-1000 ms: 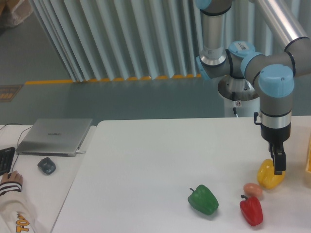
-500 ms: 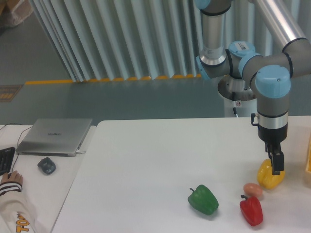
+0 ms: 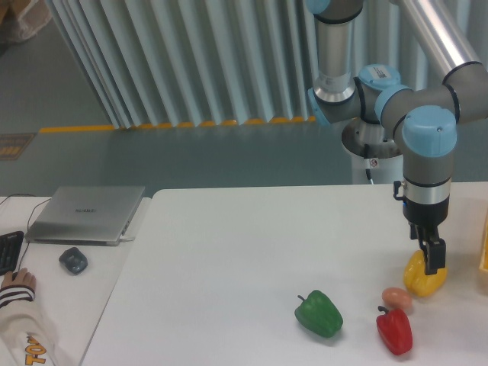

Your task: Place the red peppers in a basket

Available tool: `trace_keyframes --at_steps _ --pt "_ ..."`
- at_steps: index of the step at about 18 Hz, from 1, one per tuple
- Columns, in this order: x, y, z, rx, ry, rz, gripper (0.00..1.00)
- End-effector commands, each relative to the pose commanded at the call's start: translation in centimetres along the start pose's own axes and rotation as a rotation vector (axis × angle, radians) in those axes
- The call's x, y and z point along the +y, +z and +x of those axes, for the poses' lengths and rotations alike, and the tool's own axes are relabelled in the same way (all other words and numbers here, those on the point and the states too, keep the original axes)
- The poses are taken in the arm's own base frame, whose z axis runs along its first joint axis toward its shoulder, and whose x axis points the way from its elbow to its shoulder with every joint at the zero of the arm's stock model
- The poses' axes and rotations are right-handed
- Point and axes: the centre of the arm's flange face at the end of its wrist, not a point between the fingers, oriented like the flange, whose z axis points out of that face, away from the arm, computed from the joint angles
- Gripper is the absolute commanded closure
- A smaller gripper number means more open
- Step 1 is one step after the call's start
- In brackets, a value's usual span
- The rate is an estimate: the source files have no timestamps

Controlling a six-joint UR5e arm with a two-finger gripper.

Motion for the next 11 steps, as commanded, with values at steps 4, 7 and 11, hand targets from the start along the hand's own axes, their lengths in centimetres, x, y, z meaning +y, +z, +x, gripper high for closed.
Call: trace_keyframes --at_steps 4,7,11 --pt "0.00 -0.09 -0.05 -0.003 -0.021 0.000 0.00" --pt "0.10 -0.21 -0.07 -0.008 -0.038 -0.001 0.00" --pt "-0.46 -0.33 0.07 -0.009 -0.110 0.008 0.00"
